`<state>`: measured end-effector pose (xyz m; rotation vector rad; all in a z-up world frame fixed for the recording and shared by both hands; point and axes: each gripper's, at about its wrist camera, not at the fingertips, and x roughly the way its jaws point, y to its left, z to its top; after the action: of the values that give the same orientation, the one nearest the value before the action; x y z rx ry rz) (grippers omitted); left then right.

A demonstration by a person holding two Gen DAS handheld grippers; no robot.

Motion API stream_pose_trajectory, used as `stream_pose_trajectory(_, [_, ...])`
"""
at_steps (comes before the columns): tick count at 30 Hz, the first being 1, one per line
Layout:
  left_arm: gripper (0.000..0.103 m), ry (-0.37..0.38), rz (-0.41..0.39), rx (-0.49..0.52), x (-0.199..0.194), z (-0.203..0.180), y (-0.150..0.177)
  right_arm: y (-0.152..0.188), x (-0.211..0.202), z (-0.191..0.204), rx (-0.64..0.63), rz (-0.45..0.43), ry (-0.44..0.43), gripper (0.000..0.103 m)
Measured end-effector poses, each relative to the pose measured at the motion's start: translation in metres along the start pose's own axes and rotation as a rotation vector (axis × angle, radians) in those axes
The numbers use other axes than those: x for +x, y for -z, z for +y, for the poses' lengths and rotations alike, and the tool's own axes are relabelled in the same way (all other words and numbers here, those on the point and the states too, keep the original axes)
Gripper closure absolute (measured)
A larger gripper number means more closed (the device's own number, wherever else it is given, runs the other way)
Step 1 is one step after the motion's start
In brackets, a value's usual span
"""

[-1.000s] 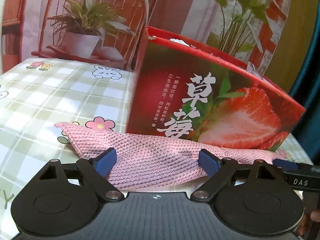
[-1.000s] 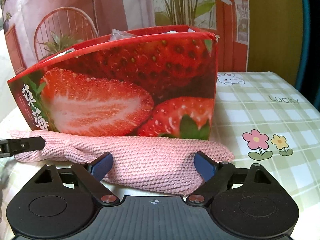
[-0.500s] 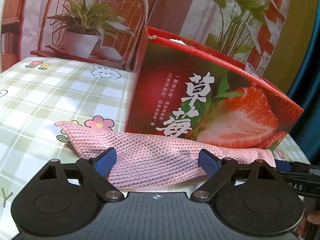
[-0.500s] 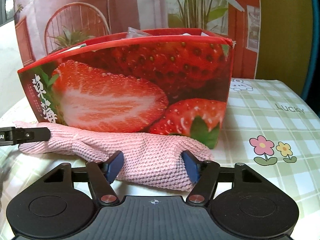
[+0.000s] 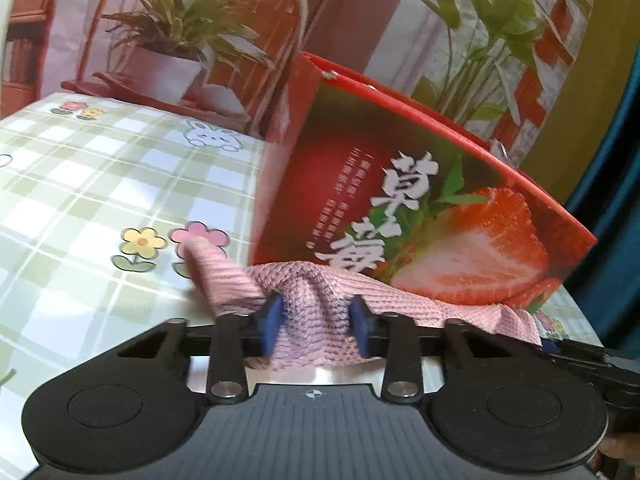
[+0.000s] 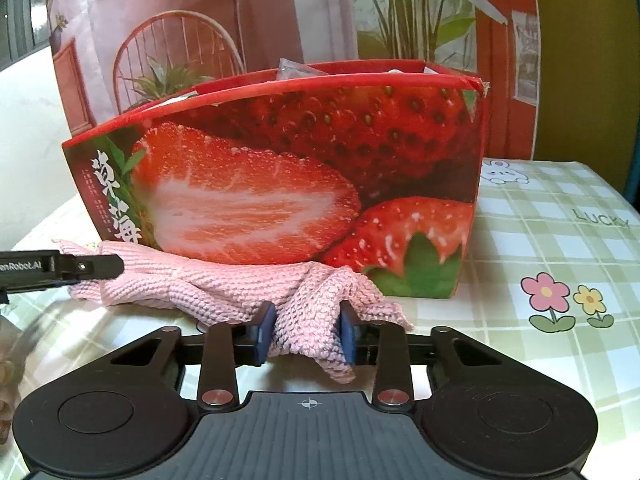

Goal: Organize soft objects
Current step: 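Close the left gripper on the pink cloth while the right gripper also grasps it, then lift the pink cloth with both grippers and carry it over the red box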

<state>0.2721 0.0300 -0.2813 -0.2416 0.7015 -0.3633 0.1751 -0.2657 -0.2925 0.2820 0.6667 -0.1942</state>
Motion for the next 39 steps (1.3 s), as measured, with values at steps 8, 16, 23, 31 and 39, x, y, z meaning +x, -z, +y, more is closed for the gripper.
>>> stream_pose_trajectory(8, [0.073, 0.0, 0.001, 0.033, 0.002, -0.004, 0.002, 0.0, -0.002, -0.001, -0.001, 0.004, -0.029, 0.081])
stream_pose_trajectory(16, [0.073, -0.065, 0.01, 0.116, 0.004, -0.019, 0.001, 0.001, -0.001, 0.005, -0.03, 0.006, -0.017, 0.082])
stream_pose_trajectory(23, [0.076, -0.087, 0.053, 0.147, -0.001, -0.025, -0.002, -0.001, -0.001, 0.01, -0.053, 0.017, -0.006, 0.085])
stream_pose_trajectory(31, [0.083, -0.078, 0.047, 0.156, -0.024, -0.034, -0.004, -0.005, -0.017, 0.011, -0.023, 0.02, -0.039, 0.086])
stream_pose_trajectory(39, [0.083, -0.013, -0.076, 0.224, -0.07, -0.058, -0.033, -0.035, -0.059, 0.01, -0.043, -0.073, -0.123, 0.087])
